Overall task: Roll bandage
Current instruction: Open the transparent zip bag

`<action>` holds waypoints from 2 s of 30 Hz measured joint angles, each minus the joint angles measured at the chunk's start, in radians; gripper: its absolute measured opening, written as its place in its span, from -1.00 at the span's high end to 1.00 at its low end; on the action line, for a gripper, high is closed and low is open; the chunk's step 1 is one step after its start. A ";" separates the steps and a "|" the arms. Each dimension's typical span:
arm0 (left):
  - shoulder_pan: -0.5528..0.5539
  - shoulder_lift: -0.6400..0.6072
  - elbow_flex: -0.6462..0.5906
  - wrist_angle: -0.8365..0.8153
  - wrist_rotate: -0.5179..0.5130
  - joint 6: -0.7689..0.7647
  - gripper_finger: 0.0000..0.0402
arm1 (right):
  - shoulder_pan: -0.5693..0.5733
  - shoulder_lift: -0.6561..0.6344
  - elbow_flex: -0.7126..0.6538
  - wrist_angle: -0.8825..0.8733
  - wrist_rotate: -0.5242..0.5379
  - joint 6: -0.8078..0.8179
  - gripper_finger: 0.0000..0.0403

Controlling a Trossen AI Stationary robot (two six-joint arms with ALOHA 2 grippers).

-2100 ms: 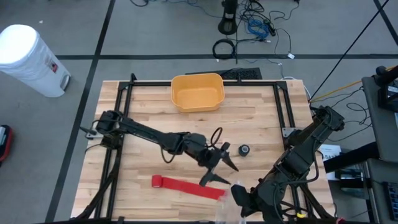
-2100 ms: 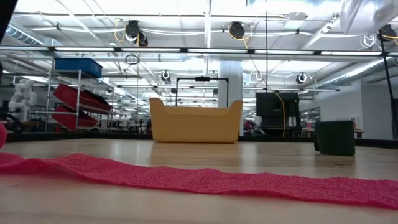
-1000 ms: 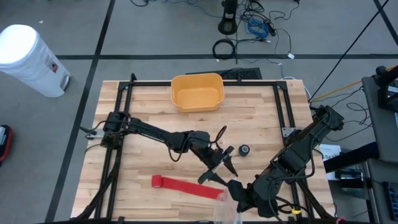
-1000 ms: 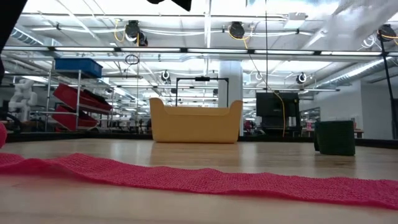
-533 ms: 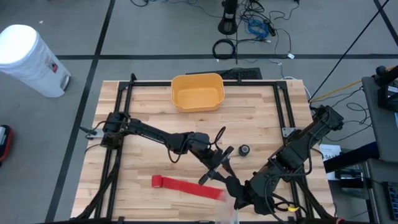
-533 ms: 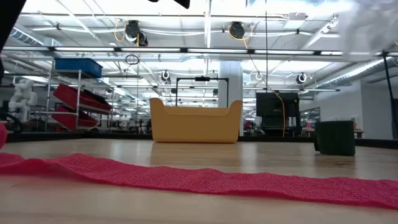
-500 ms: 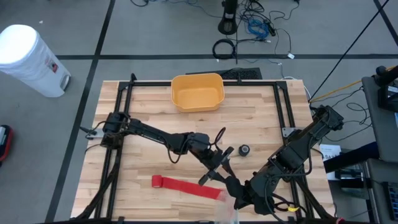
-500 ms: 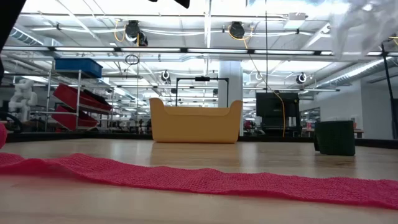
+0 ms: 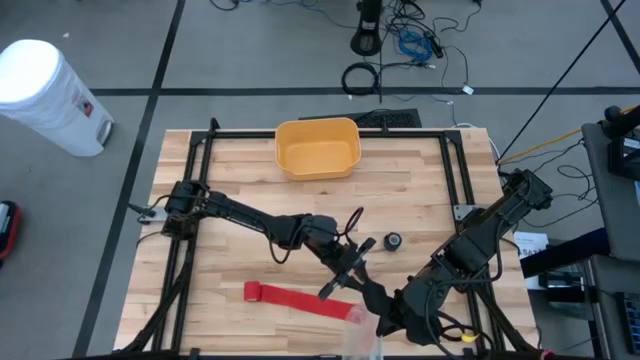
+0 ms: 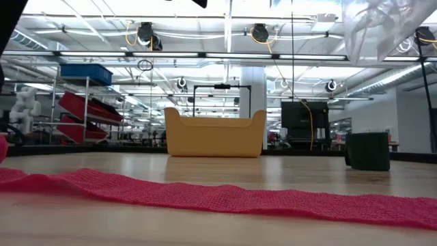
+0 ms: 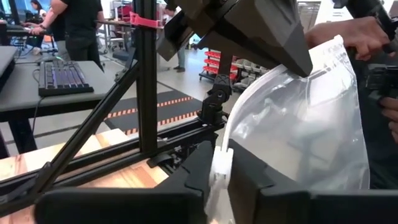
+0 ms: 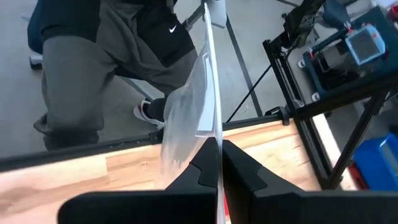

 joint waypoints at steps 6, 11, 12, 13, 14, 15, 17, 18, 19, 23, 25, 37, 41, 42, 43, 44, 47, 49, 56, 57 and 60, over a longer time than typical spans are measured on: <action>0.000 0.000 0.000 -0.012 -0.012 0.000 0.96 | -0.001 0.000 0.000 0.011 0.062 0.189 0.97; 0.007 0.000 0.000 -0.041 -0.032 0.000 0.96 | 0.003 0.000 0.000 0.032 0.143 0.269 0.88; 0.009 0.000 0.000 -0.054 -0.043 0.000 0.96 | 0.005 0.000 0.000 0.032 0.179 0.284 0.86; 0.012 -0.001 0.000 -0.070 -0.055 0.000 0.96 | 0.007 0.000 0.000 0.032 0.221 0.304 0.84; 0.016 -0.003 0.000 -0.089 -0.065 0.000 0.96 | 0.008 0.000 -0.001 0.032 0.260 0.326 0.82; 0.021 -0.005 0.000 -0.107 -0.077 -0.001 0.96 | 0.008 0.000 -0.001 0.032 0.287 0.344 0.81; 0.033 -0.006 0.000 -0.147 -0.108 -0.024 0.96 | 0.008 0.000 -0.001 0.031 0.310 0.387 0.77; 0.040 -0.008 0.000 -0.166 -0.116 -0.045 0.96 | 0.008 0.000 -0.001 0.032 0.311 0.412 0.75; 0.045 -0.009 0.000 -0.190 -0.119 -0.056 0.96 | 0.007 0.000 -0.001 0.031 0.313 0.440 0.72; 0.059 -0.017 0.000 -0.233 -0.123 -0.075 0.96 | 0.009 0.000 -0.001 0.031 0.339 0.554 0.63; 0.061 -0.021 0.000 -0.243 -0.123 -0.071 0.96 | 0.008 0.000 -0.001 0.030 0.341 0.612 0.58; 0.039 -0.176 0.000 -0.565 -0.378 0.107 0.97 | 0.044 0.000 -0.001 -0.055 0.514 0.809 0.29; 0.011 -0.237 0.000 -0.735 -0.584 0.157 0.97 | 0.054 0.000 -0.001 -0.144 0.675 0.871 0.26; 0.002 -0.247 0.000 -0.768 -0.639 0.161 0.97 | 0.054 0.000 -0.001 -0.159 0.718 0.911 0.26; -0.007 -0.257 0.000 -0.791 -0.690 0.163 0.97 | 0.053 0.000 -0.001 -0.168 0.770 0.961 0.27; -0.018 -0.268 0.000 -0.829 -0.740 0.164 0.97 | 0.050 0.000 -0.001 -0.179 0.825 1.000 0.28; -0.053 -0.283 0.000 -0.886 -0.870 0.158 0.97 | 0.037 0.000 -0.001 -0.177 0.933 1.032 0.29; -0.081 -0.288 0.000 -0.902 -0.933 0.141 0.97 | 0.023 0.009 -0.001 -0.161 0.946 1.020 0.29; -0.166 -0.288 0.000 -0.917 -1.090 0.084 0.97 | -0.021 0.054 -0.001 -0.181 0.898 0.998 0.29; -0.175 -0.292 0.000 -0.931 -1.116 0.073 0.97 | -0.026 0.061 -0.001 -0.202 0.886 1.005 0.29; -0.196 -0.318 0.000 -1.006 -1.176 0.004 0.97 | -0.043 0.069 -0.001 -0.288 0.857 1.030 0.29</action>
